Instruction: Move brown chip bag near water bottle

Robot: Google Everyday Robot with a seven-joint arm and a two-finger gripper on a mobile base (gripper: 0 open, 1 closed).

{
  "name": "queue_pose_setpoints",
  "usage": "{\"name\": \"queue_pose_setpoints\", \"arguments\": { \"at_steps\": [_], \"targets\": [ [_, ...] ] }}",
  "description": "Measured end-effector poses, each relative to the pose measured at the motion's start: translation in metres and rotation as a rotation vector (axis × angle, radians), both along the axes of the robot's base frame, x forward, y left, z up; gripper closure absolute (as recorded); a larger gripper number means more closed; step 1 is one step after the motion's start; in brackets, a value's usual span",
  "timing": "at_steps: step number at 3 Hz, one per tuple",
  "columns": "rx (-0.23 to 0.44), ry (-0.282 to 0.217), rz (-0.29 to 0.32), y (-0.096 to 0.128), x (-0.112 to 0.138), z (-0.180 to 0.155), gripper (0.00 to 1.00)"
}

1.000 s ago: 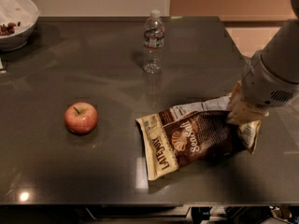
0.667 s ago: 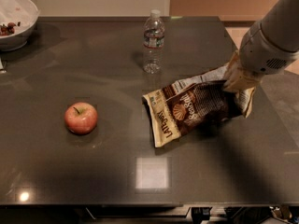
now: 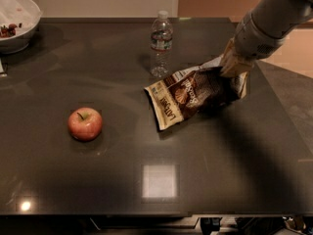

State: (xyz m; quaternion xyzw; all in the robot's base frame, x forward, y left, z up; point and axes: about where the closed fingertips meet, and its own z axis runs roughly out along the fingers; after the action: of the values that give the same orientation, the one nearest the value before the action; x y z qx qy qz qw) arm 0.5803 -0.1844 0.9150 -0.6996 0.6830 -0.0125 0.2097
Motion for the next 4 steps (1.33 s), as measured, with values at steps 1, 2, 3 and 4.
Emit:
{"name": "queue_pose_setpoints", "arguments": {
  "at_steps": [1,2,3,4],
  "targets": [
    [0.007,-0.007,0.024,0.0048,0.0230,-0.0059,0.83],
    [0.010,-0.010,0.056,0.0068,0.0309,-0.0083,0.58],
    [0.010,-0.008,0.055,0.0080,0.0310,-0.0096,0.36],
    [0.010,-0.006,0.058,0.0094,0.0316,-0.0113,0.12]
  ]
}}
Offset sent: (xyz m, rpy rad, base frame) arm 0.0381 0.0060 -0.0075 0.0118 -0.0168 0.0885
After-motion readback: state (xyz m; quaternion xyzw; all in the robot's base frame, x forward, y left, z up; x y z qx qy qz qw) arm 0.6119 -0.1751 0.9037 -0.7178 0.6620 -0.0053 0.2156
